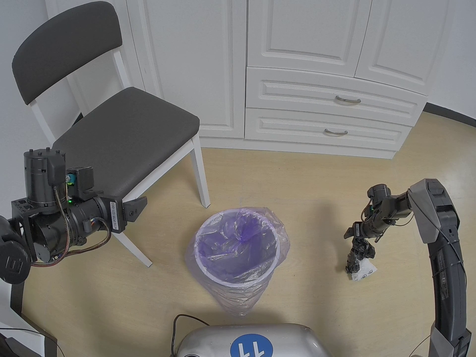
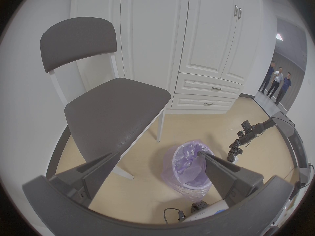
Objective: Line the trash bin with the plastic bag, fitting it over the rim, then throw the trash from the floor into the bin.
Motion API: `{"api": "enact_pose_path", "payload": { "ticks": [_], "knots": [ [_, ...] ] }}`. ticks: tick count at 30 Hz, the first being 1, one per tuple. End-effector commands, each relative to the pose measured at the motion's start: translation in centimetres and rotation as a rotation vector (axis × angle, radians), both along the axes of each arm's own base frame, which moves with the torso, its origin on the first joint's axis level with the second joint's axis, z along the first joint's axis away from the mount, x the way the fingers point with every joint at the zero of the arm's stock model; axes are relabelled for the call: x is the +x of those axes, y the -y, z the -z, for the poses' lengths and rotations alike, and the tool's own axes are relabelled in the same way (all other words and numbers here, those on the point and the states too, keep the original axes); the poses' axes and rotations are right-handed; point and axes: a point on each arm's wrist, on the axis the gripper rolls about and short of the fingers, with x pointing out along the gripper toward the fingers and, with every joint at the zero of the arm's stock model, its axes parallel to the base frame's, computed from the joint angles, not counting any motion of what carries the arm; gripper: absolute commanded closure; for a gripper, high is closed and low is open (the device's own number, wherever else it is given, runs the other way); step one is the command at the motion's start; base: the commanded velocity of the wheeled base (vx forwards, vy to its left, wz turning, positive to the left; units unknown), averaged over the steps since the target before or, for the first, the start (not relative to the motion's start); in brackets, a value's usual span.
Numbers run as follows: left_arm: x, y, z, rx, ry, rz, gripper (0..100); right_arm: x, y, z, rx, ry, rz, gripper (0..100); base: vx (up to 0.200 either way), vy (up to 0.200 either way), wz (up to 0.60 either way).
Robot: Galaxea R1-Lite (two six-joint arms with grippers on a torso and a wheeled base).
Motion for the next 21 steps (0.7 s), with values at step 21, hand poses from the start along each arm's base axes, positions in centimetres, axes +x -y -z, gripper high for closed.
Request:
{"api": "enact_pose_path", "payload": {
  "ticks": [21],
  "knots": [
    [0.5,0.2,0.6,0.009,-0.023,-0.002,0,0.1,0.0,3.5,-0.111,-0.062,-0.030,0,0.000,0.000,0.00]
  ]
}}
